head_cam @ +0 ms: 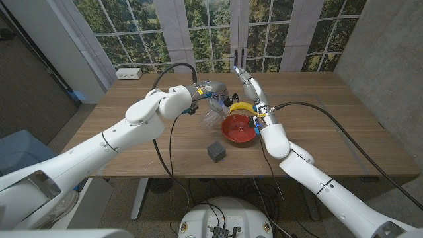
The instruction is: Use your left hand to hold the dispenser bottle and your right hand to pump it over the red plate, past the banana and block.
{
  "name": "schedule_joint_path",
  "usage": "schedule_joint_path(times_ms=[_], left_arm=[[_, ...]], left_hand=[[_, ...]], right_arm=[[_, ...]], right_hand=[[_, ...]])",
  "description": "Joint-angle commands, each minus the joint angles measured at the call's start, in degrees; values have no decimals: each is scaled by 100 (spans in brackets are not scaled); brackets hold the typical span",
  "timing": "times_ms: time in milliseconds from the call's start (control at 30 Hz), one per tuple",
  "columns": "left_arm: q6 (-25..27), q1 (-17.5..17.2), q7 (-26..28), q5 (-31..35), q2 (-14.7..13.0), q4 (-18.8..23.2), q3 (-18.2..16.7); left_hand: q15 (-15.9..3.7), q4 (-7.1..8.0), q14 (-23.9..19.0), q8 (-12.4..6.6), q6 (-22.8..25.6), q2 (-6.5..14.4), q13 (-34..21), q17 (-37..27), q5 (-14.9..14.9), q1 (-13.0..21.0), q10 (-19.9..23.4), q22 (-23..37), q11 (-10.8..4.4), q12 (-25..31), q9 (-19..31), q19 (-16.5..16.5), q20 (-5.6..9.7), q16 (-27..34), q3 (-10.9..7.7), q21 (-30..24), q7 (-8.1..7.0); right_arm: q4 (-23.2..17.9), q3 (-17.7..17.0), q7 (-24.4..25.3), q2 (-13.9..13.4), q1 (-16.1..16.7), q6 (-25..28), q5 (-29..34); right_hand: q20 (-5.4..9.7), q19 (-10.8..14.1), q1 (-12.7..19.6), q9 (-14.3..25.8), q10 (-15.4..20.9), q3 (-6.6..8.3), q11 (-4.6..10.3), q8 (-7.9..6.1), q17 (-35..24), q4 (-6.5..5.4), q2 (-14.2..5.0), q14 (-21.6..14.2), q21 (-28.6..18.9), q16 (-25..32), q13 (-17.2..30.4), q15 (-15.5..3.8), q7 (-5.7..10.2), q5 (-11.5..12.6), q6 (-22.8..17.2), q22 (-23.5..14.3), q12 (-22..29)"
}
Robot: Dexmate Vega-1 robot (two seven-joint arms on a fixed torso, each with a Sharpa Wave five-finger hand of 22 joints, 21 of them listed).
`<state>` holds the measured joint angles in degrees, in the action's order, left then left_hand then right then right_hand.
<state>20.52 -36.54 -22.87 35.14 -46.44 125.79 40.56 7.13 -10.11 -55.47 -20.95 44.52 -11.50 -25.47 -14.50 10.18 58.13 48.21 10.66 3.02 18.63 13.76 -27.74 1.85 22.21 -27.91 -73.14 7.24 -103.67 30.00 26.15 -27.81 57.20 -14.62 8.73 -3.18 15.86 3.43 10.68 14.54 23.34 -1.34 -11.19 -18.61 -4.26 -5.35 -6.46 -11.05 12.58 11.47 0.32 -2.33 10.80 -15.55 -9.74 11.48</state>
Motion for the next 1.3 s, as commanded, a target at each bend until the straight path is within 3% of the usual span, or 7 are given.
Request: schedule_joint_path(times_ms=[33,733,900,1000,1133,1200,1300], left_arm=[[21,-188,122,143,-24,98,-135],[237,-450,545,60,78,65,-348],[229,-640,1041,-21,160,-1,-474],[78,-731,1272,-279,190,-94,-588],[182,-777,1501,-249,230,-131,-599],[125,-847,1727,-361,274,-203,-675],[193,-936,2094,-291,358,-276,-687]], left_hand=[[-2073,37,-1500,4,593,1715,-54,-169,30,1603,1144,4,-1206,39,49,115,836,32,-37,-38,-637],[-2073,27,-1421,18,541,1747,-184,-289,39,1537,1061,-6,-1295,25,179,212,807,46,-38,-96,-699],[-2074,34,-1407,35,519,1757,-219,-336,54,1500,1075,-15,-1268,33,195,238,770,62,-38,-98,-725],[-2074,34,-1399,42,518,1758,-237,-362,66,1481,1091,-18,-1250,40,198,246,752,71,-37,-102,-737],[-2073,35,-1389,45,528,1761,-257,-391,77,1459,1089,-22,-1252,39,201,255,735,80,-37,-105,-744],[-2074,34,-1380,48,536,1762,-267,-414,85,1443,1099,-23,-1225,39,203,258,721,87,-37,-110,-745],[-2070,40,-1400,57,529,1775,-282,-444,93,1424,1097,-21,-1253,37,205,251,710,111,-35,-123,-756]], right_arm=[[-75,-264,-144,-4,123,47,-562],[109,-426,-335,-55,22,76,-1045],[210,-502,-626,-61,-20,45,-1571],[425,-522,-1058,-57,-91,-265,-2101],[476,-558,-1168,-87,-135,-221,-2305],[416,-559,-961,-73,-118,-125,-2129],[550,-537,-987,-49,-165,-330,-2098]], right_hand=[[-6,55,31,-3,29,-19,-23,-35,-20,23,-256,-73,-43,43,17,17,3,-5,-35,-10,21],[-8,84,23,0,34,-26,-53,-45,-18,32,-255,-89,-41,59,18,49,10,-9,-88,-12,21],[-8,88,28,1,34,-25,-51,-43,-15,40,-255,-88,-40,60,18,52,5,-9,-91,-12,20],[-10,92,35,1,29,-22,-55,-43,-13,48,-256,-81,-39,57,19,56,6,-9,-97,-12,18],[-5,93,40,1,26,-19,-76,-43,-11,54,-258,-80,-38,58,19,61,0,-8,-100,-12,17],[0,94,44,2,22,-17,-76,-41,-10,58,-259,-74,-37,55,19,64,-4,-8,-100,-12,15],[-1,90,49,2,17,-14,-72,-39,-8,64,-262,-69,-34,54,19,65,-10,-7,-98,-13,13]])
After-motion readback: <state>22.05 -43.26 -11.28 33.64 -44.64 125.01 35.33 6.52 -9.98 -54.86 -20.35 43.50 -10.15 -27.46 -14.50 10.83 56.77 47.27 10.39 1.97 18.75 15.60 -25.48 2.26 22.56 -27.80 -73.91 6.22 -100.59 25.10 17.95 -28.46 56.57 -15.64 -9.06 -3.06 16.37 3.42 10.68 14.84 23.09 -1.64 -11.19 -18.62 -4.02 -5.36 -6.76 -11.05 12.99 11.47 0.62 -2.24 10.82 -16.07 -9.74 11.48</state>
